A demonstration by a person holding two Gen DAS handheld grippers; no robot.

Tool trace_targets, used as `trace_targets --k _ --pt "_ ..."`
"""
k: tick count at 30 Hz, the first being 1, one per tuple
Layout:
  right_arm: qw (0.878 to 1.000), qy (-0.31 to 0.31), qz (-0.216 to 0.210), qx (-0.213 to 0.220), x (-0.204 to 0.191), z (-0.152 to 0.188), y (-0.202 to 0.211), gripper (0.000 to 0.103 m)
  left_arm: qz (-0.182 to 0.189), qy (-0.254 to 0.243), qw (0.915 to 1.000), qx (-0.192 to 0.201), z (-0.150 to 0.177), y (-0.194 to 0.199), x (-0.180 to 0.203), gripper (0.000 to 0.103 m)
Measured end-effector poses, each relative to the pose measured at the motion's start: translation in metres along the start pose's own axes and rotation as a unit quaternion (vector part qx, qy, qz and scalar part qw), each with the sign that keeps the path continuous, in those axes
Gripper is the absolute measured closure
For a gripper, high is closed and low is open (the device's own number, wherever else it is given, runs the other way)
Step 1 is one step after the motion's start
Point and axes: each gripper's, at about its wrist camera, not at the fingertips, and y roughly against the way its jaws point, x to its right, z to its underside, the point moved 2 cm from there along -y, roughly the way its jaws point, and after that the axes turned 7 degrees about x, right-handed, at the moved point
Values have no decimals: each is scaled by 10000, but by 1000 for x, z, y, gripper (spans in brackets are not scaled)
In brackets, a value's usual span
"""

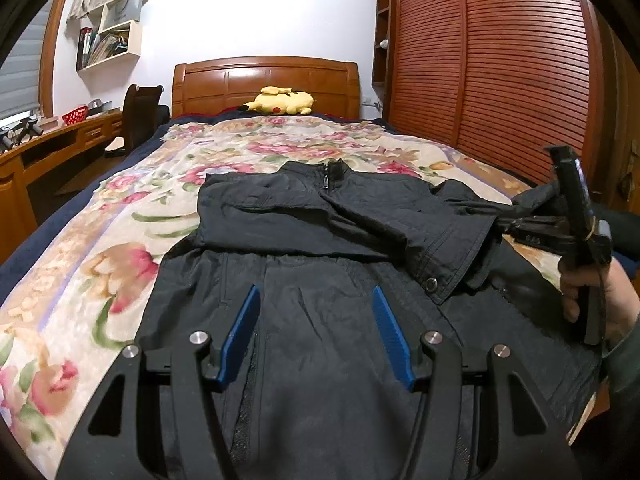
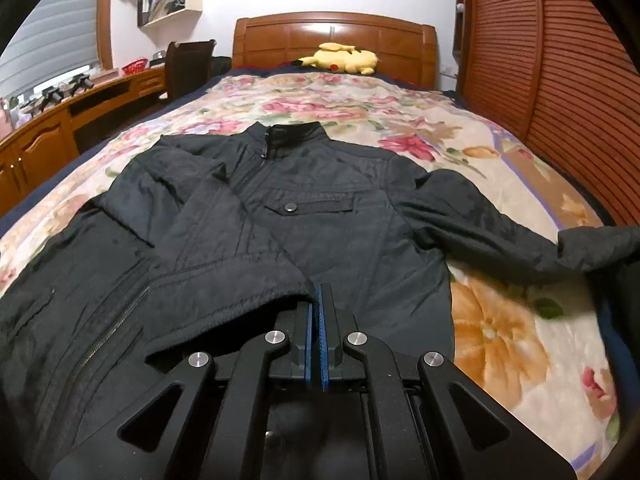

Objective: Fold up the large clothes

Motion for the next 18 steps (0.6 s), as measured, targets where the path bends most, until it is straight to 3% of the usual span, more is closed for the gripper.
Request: trace_targets --k 11,13,15,18 --pt "9981 -44 35 621 1 -19 39 97 44 101 9998 -142 10 -9 -7 45" --pt "9979 14 -54 646 -7 -21 39 91 38 99 9998 -194 12 -12 -7 45" --pt "9980 122 -130 609 -20 -21 33 71 20 67 9997 -234 15 -14 -5 45" --pt "9975 342 -309 531 -41 -19 23 56 -8 -6 9997 -249 17 -15 -2 45"
